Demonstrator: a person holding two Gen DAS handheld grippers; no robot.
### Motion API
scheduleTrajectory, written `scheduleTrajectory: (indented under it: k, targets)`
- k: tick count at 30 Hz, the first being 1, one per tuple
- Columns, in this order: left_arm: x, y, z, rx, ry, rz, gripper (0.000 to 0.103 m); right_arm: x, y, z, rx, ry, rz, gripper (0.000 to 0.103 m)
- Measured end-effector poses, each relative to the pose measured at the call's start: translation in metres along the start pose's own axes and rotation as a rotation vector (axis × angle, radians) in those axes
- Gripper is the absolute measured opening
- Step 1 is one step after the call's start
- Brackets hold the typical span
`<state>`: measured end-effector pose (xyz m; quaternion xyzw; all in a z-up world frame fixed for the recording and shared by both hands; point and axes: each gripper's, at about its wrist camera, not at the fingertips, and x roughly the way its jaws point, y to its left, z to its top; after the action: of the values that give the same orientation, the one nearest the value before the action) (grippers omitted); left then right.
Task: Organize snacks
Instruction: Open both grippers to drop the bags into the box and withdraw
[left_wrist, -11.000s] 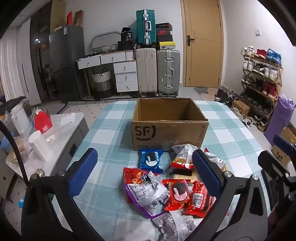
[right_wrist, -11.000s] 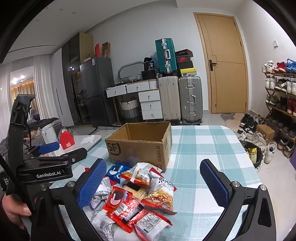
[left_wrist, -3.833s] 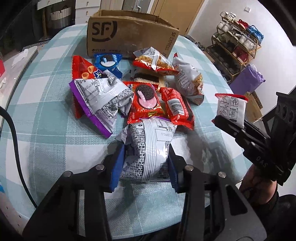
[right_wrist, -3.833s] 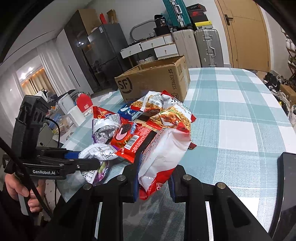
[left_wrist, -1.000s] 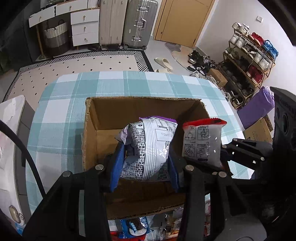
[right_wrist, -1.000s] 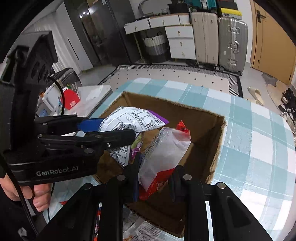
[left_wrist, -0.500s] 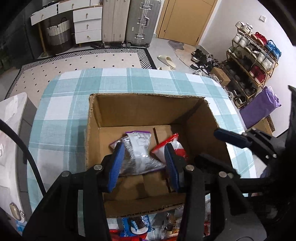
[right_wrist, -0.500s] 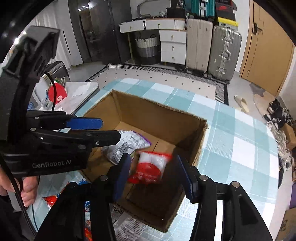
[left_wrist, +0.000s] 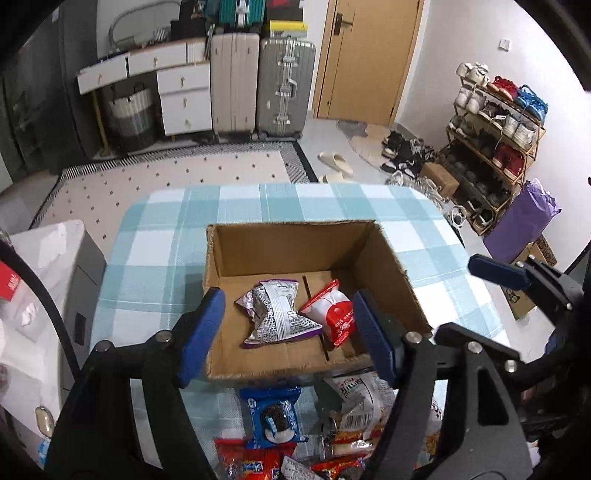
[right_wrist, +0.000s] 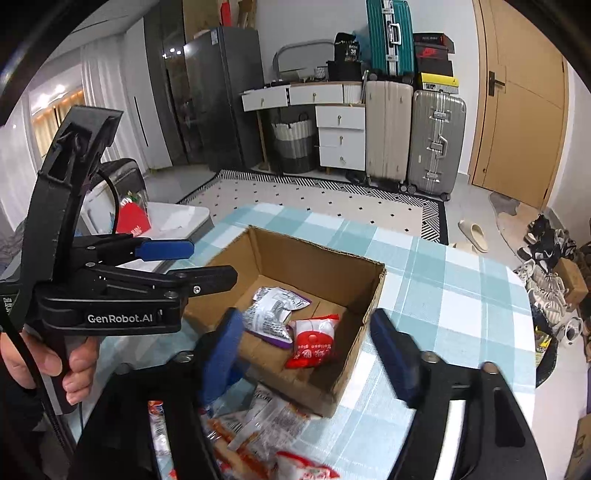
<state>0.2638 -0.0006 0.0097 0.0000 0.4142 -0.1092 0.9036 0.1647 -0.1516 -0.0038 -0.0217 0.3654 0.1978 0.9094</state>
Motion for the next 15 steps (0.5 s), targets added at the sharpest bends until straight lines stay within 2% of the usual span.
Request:
scheduleTrajectory:
  k: [3, 7, 12, 15]
  targets:
    - [-0.024, -0.006, -0.006, 0.014, -0.031, 0.014, 0.07, -0.021, 0.004, -0.001, -0.005, -0.035, 0.001, 0.082]
    - [-0.055, -0.013, -0.018, 0.027, -0.083, 0.027, 0.078, -0.057, 0.013, -0.006, -0.027, -0.101, -0.007, 0.088]
    - [-0.098, -0.024, -0.038, 0.058, -0.15, 0.064, 0.079, -0.098, 0.026, -0.022, -0.043, -0.184, 0.035, 0.1]
    - [-0.125, -0.03, -0.051, 0.06, -0.192, 0.071, 0.082, -0.117, 0.031, -0.035, -0.028, -0.24, 0.057, 0.102]
